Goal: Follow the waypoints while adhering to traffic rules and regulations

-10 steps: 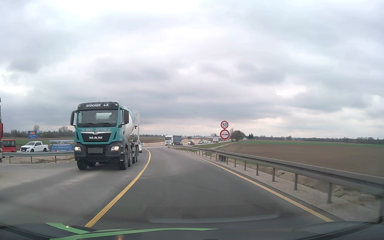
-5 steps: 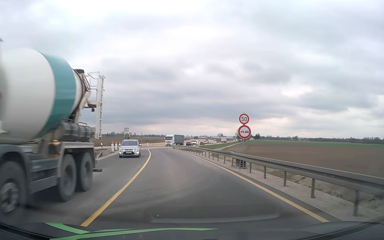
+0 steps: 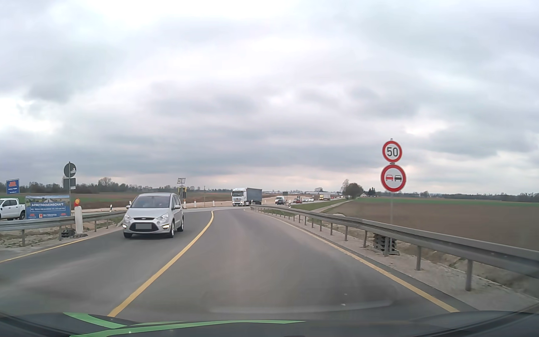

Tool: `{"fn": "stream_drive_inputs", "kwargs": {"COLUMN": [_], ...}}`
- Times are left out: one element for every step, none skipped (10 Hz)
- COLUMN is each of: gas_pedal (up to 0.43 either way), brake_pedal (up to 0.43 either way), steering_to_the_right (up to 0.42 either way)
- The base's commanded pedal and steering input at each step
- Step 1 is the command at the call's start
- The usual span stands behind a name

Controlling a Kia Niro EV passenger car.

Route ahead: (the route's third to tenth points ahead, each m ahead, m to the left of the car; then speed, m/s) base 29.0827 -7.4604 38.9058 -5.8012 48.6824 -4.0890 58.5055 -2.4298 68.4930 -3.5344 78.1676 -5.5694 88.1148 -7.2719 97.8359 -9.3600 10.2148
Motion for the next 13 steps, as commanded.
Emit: {"fn": "stream_drive_inputs", "kwargs": {"gas_pedal": [0.067, 0.079, 0.079, 0.079, 0.079, 0.079, 0.079, 0.079, 0.079, 0.087, 0.087, 0.087, 0.087], "brake_pedal": [0.0, 0.0, 0.0, 0.0, 0.0, 0.0, 0.0, 0.0, 0.0, 0.0, 0.0, 0.0, 0.0], "steering_to_the_right": [-0.023, -0.022, -0.023, -0.022, -0.023, -0.022, -0.022, -0.022, -0.022, -0.023, -0.022, -0.022, -0.021]}}
